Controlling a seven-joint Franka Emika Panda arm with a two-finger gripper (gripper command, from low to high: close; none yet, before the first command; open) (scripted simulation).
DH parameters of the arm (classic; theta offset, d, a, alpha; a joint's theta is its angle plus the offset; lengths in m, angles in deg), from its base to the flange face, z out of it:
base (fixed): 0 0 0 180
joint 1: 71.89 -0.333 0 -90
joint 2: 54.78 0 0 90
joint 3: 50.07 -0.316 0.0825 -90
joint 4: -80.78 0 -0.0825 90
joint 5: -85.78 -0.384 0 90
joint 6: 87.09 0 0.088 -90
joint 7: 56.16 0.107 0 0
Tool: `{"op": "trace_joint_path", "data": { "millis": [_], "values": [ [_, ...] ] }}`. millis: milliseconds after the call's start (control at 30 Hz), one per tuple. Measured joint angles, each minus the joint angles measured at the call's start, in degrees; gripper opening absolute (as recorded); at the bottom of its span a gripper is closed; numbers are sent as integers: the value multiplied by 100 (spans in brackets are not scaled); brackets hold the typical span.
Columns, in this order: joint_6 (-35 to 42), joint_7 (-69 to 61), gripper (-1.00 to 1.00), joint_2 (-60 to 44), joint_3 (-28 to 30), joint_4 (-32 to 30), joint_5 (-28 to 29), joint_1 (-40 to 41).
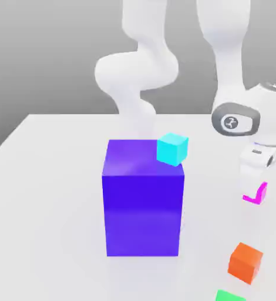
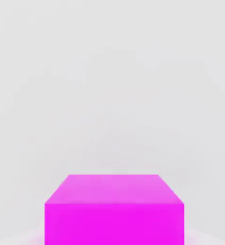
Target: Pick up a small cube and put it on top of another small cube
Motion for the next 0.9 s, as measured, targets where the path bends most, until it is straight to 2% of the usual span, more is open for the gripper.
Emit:
{"op": "trace_joint_path", "data": {
  "millis": [233,433,800,900],
  "values": [
    [412,-773,-100,545,-427,-123,-1085,299],
    [1084,-167,-100,189,140,969,-1245,856],
    [2369,1405,-100,-830,1717,3228,-1186,1719],
    [2045,1612,-100,-1364,1949,3429,-1060,1701]
  ]
}}
